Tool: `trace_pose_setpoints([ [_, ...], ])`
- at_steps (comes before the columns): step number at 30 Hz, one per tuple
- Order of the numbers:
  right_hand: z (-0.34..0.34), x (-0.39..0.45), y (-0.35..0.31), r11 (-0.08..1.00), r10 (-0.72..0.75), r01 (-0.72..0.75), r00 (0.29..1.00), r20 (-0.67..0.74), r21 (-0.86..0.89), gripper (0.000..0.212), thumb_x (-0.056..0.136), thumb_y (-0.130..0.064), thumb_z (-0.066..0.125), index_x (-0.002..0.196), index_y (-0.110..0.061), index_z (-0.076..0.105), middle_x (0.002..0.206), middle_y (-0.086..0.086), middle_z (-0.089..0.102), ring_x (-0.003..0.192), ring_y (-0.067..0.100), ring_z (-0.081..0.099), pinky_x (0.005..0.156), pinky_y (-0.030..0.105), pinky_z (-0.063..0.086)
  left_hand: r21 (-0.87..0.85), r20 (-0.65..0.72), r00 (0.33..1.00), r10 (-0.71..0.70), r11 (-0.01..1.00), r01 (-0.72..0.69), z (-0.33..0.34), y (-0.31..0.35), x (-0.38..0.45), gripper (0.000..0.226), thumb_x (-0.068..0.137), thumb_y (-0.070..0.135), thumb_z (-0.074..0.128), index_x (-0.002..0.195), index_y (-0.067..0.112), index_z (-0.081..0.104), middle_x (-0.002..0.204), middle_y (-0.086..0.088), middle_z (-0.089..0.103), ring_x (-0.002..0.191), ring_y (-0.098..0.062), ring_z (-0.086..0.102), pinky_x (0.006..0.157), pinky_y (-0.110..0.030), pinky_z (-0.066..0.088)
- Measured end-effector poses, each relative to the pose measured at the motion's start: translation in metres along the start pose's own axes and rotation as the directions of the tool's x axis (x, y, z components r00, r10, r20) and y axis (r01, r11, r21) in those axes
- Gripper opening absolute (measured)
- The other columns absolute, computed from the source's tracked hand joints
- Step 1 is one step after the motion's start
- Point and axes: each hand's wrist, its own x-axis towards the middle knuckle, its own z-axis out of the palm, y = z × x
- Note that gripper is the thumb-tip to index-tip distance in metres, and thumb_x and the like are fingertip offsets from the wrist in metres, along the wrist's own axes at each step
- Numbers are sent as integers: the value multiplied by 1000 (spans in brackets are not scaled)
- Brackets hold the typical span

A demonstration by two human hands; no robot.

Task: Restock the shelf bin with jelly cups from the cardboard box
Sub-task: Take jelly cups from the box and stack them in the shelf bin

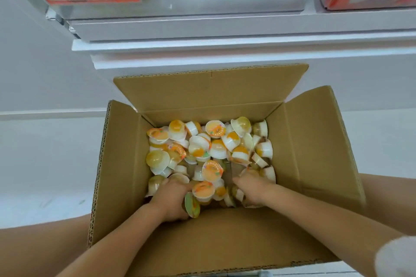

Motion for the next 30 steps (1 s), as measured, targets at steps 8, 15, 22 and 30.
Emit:
trace_pose_setpoints([
  [8, 18, 40, -18, 998, 51, -50, 998, 28, -44, 74, 79, -57, 64, 135, -15, 43, 137, 8, 46, 129, 28, 37, 106, 49, 30, -209, -112, 991, -77, 977, 53, 1, -1, -6, 42, 56, 47, 74, 86, 21, 61, 89, 8, 56, 86, -10, 48, 68, -25, 40],
  [15, -4, 34, -19, 977, -69, 68, 998, 0, -201, 60, 71, -46, 75, 120, -16, 56, 119, 7, 55, 111, 25, 49, 93, 38, 43, -749, 35, 997, -69, 659, 72, -25, -9, -35, 42, 65, 14, 84, 100, 13, 62, 88, 4, 60, 81, -8, 60, 75, -21, 51],
  [22, -59, -51, -22, 940, -108, 181, 962, -252, 290, 49, 69, -35, 78, 100, -21, 43, 95, 4, 54, 78, 18, 51, 63, 34, 45, -836, -125, 984, -130, 548, -34, -103, 8, -80, 53, 54, 33, 79, 100, 17, 58, 106, -10, 64, 98, -24, 64, 88, -36, 54],
  [30, -213, -187, -45, -40, 55, 584, 812, -582, 811, 52, 74, -16, 75, 122, -12, 56, 115, 4, 67, 105, 16, 65, 94, 27, 50, -909, -222, 975, 33, -369, -195, -211, 52, -152, 37, 82, 33, 53, 108, 8, 61, 92, -16, 65, 78, -26, 67, 71, -34, 59],
])
